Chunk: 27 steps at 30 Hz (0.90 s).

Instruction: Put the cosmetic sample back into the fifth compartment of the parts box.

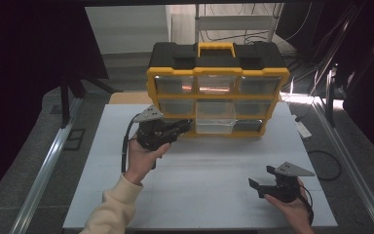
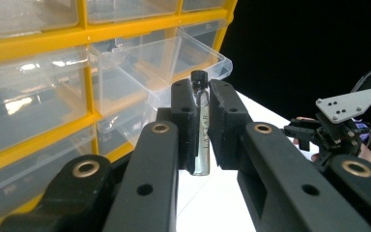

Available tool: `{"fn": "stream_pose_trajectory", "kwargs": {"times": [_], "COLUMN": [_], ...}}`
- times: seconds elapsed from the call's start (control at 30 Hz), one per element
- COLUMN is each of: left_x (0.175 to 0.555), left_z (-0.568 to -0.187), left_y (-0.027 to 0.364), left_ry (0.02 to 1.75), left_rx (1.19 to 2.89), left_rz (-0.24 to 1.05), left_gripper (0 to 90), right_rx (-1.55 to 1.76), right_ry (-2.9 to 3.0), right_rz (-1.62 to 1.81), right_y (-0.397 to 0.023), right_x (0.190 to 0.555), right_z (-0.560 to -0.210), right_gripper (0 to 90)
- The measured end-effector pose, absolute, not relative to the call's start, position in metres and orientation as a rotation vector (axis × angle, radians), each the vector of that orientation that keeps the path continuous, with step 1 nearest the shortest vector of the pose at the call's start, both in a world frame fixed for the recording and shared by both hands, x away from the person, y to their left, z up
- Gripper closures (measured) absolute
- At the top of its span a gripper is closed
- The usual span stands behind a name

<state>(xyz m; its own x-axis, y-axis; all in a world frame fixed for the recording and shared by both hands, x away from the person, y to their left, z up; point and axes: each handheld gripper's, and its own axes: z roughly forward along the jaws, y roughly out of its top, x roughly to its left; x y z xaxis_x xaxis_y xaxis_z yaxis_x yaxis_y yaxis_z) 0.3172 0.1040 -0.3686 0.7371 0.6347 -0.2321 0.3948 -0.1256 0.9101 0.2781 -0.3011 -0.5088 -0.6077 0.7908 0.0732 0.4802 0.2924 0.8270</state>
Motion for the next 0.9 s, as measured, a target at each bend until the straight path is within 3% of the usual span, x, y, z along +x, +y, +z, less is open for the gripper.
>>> {"fn": "stream_pose_trajectory", "kwargs": {"times": [0.9], "left_x": [0.343], "left_z": [-0.355], "left_y": [0.086], "left_ry": [0.830], "left_rx": [1.747], "left_rz": [0.268], "left_gripper": [80.5], "right_rx": [1.141], "right_ry": [2.221], "right_rz": [1.231], "right_y": [-0.301], "right_x": [0.278], "right_z": [-0.509], "right_gripper": [11.3]}}
